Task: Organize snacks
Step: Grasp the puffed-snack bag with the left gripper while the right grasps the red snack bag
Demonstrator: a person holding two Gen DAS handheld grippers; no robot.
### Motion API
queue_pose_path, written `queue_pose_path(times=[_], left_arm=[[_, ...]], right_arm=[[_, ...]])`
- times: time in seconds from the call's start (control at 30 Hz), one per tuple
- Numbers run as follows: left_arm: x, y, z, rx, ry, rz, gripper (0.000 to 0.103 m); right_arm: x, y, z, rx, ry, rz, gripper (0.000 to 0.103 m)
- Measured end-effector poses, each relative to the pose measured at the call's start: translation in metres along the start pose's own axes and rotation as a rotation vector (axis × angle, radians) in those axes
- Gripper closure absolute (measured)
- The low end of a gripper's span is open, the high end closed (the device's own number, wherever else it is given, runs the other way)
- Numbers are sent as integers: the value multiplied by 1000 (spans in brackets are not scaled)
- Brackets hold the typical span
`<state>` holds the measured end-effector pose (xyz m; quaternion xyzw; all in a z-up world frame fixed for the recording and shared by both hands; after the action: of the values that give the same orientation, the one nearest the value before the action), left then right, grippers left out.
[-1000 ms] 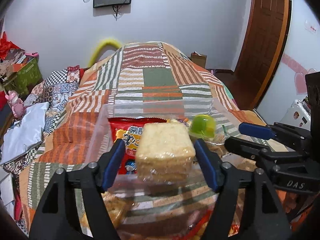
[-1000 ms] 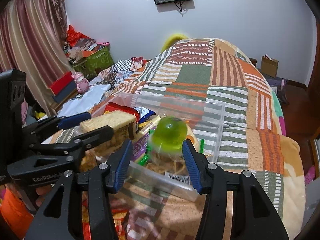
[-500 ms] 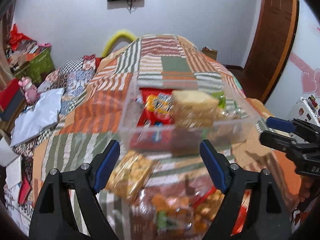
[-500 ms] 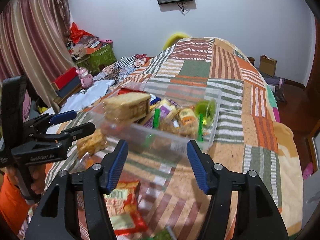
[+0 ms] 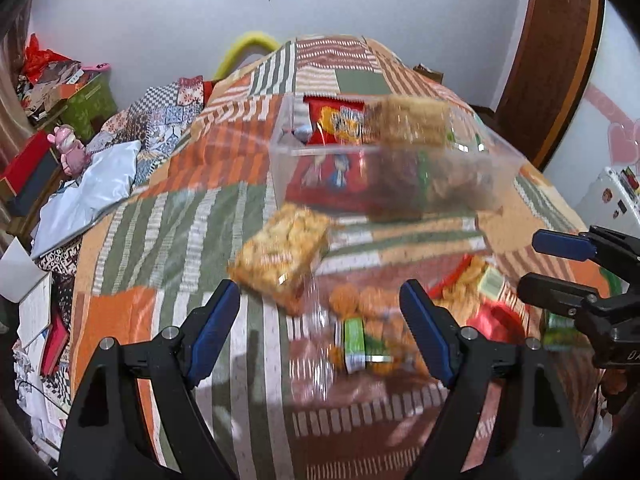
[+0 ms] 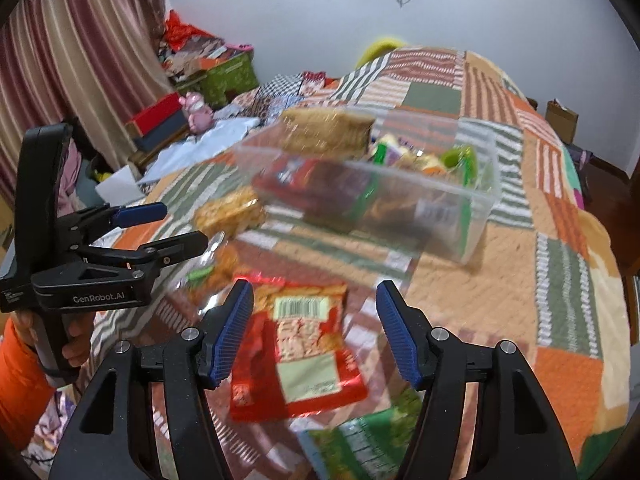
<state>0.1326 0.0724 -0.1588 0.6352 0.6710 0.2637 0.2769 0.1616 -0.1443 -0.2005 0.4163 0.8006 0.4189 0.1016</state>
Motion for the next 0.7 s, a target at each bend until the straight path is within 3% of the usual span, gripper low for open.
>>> queue_pose_path(times=[0.23, 0.37, 0.47, 0.7], left_arm=[[-3, -14, 3, 37, -15, 2, 21], [-4, -18, 4, 52, -27, 3, 21], [-4, -19, 4, 54, -35, -3, 18], [-6, -19, 11, 72, -52, -14, 16]], right_arm=[[5, -19, 16, 71, 25, 21, 39], [12, -26, 22, 88, 17, -2, 27], [19, -28, 27, 99, -12, -47, 24], [8, -30, 32, 116, 9, -8, 29]])
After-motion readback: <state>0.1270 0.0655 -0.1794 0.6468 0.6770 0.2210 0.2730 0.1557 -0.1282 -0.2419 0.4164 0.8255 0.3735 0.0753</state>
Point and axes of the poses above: each gripper's, at about its wrist camera, not at the fingertips, and z roughly the way its jaws point, x to its left, y to its top, the point moved 1 cm from there along z, roughly the way its jaws point, and after that the axes turned 7 degrees about -x, right-handed, at the moved point
